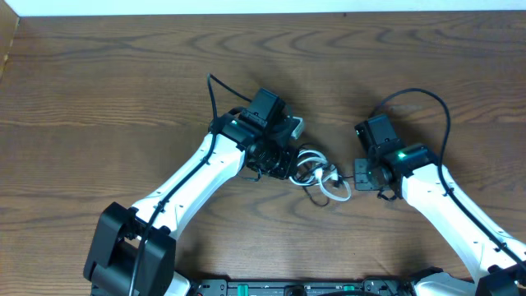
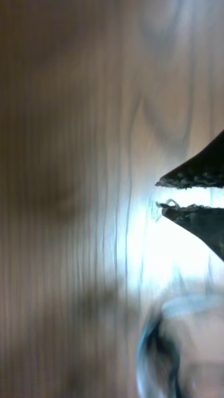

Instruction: Untangle cables

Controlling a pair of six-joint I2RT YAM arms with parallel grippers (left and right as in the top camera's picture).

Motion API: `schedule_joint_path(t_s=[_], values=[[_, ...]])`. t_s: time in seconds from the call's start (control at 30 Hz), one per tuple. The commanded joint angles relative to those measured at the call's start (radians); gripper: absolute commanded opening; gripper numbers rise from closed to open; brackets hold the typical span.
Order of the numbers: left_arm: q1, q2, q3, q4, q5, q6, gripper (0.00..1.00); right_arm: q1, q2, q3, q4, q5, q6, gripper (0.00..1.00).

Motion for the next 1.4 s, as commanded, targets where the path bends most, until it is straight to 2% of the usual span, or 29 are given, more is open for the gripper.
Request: schedule_joint_path(t_s=[0.0, 0.13, 0.2, 0.27, 0.33, 0.4, 0.43, 0.57, 0.8, 1.0, 1.07, 1.1, 1.13, 1.17, 1.27, 1.37], values=[[0.008, 0.004, -0.002, -0.012, -0.014, -0.005, 0.07, -0.002, -0.006, 0.015, -0.026, 0.175, 0.140, 0.11], [0.008, 0.004, -0.002, -0.015, -0.013, -0.005, 0.07, -0.003, -0.006, 0.015, -0.027, 0.187, 0.175, 0.12], [0.008, 0.004, -0.002, -0.016, -0.013, -0.005, 0.07, -0.003, -0.006, 0.015, 0.016, 0.114, 0.120, 0.13], [0.008, 0.004, -0.002, -0.015, -0.013, -0.005, 0.07, 0.000, -0.006, 0.015, 0.093, -0.116, -0.117, 0.15], [0.008, 0.004, -0.002, -0.013, -0.013, -0.005, 0.07, 0.007, -0.006, 0.015, 0.133, -0.393, -0.352, 0.22], [0.008, 0.004, -0.002, -0.007, -0.012, -0.005, 0.08, 0.014, -0.006, 0.015, 0.141, -0.619, -0.495, 0.31], [0.008, 0.004, -0.002, -0.003, -0.004, -0.005, 0.07, 0.016, -0.006, 0.015, 0.141, -0.670, -0.521, 0.31], [0.008, -0.007, -0.002, 0.024, 0.049, -0.005, 0.08, 0.023, -0.006, 0.015, 0.142, -0.674, -0.520, 0.33], [0.008, -0.090, 0.000, 0.030, 0.055, -0.005, 0.08, 0.026, -0.006, 0.015, 0.206, -0.575, -0.498, 0.34], [0.008, -0.178, 0.000, 0.043, 0.123, -0.005, 0.07, 0.027, -0.006, 0.015, 0.277, -0.599, -0.498, 0.34], [0.008, -0.198, 0.000, 0.054, 0.156, -0.005, 0.07, 0.027, -0.006, 0.015, 0.284, -0.616, -0.499, 0.29], [0.008, -0.206, 0.000, 0.058, 0.172, -0.005, 0.07, 0.028, -0.006, 0.015, 0.287, -0.616, -0.499, 0.20], [0.008, -0.210, 0.000, 0.061, 0.181, -0.005, 0.08, 0.028, -0.006, 0.015, 0.288, -0.611, -0.499, 0.06], [0.008, -0.214, 0.000, 0.061, 0.179, -0.004, 0.07, 0.028, -0.006, 0.015, 0.288, -0.599, -0.498, 0.01], [0.021, -0.218, 0.000, 0.056, 0.156, 0.014, 0.08, 0.027, -0.006, 0.015, 0.279, -0.500, -0.443, 0.01], [0.046, -0.218, 0.000, 0.026, 0.051, 0.014, 0.07, 0.025, -0.006, 0.015, 0.231, -0.211, -0.238, 0.01]])
